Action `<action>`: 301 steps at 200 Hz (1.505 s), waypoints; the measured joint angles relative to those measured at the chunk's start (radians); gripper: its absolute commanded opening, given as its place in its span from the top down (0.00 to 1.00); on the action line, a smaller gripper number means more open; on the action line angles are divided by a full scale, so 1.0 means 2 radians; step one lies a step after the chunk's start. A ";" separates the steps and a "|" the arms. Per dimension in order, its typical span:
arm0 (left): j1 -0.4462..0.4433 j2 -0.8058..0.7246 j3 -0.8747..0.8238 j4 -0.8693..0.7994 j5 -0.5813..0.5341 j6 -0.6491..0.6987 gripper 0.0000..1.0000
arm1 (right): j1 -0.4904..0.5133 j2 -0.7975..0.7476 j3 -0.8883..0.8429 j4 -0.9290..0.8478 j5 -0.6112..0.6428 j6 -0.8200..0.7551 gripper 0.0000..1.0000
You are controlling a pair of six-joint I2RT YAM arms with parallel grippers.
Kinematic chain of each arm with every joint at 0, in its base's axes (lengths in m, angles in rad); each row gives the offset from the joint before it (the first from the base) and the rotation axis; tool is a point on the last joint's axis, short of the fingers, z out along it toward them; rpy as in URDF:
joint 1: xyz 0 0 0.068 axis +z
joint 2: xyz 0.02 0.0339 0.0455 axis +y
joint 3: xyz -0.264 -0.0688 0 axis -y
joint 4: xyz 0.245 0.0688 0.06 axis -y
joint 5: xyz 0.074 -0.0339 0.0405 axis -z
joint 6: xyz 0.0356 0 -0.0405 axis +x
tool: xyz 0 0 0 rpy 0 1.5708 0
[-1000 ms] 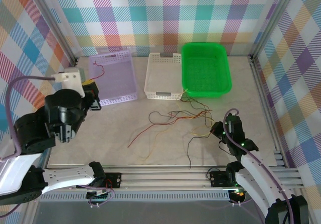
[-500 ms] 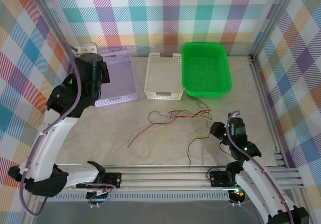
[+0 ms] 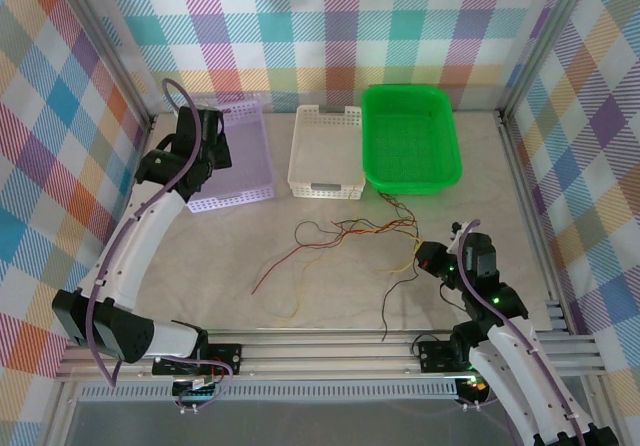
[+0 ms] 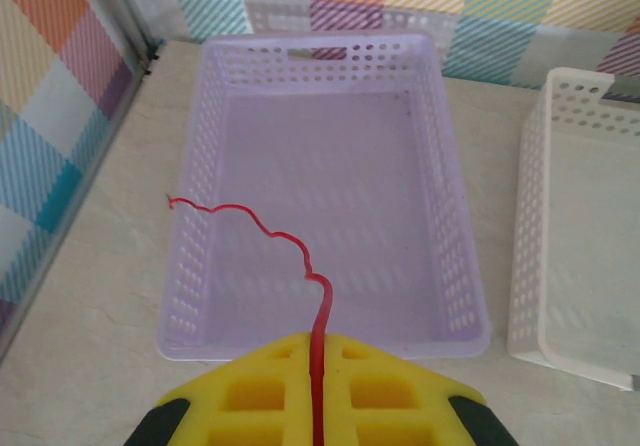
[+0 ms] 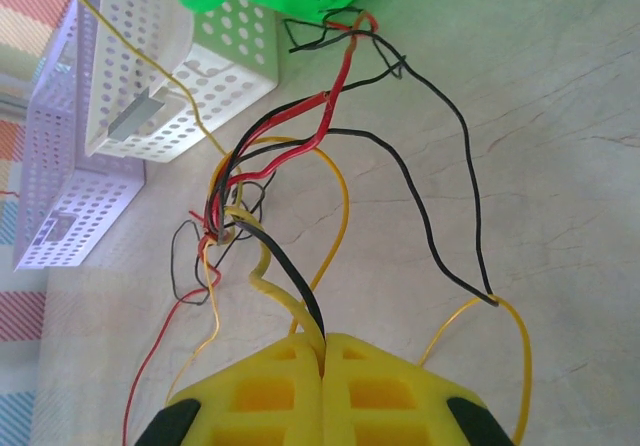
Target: Untangle the cables
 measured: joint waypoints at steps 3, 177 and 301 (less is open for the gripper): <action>0.000 0.000 0.000 0.000 0.002 -0.001 1.00 | 0.000 0.001 0.001 0.000 -0.002 -0.001 1.00; 0.002 0.001 0.043 -0.007 0.044 -0.027 1.00 | 0.000 0.029 0.011 0.020 -0.040 -0.011 1.00; 0.002 0.099 -0.060 0.039 0.033 -0.057 1.00 | 0.000 0.031 0.001 0.024 -0.062 -0.021 1.00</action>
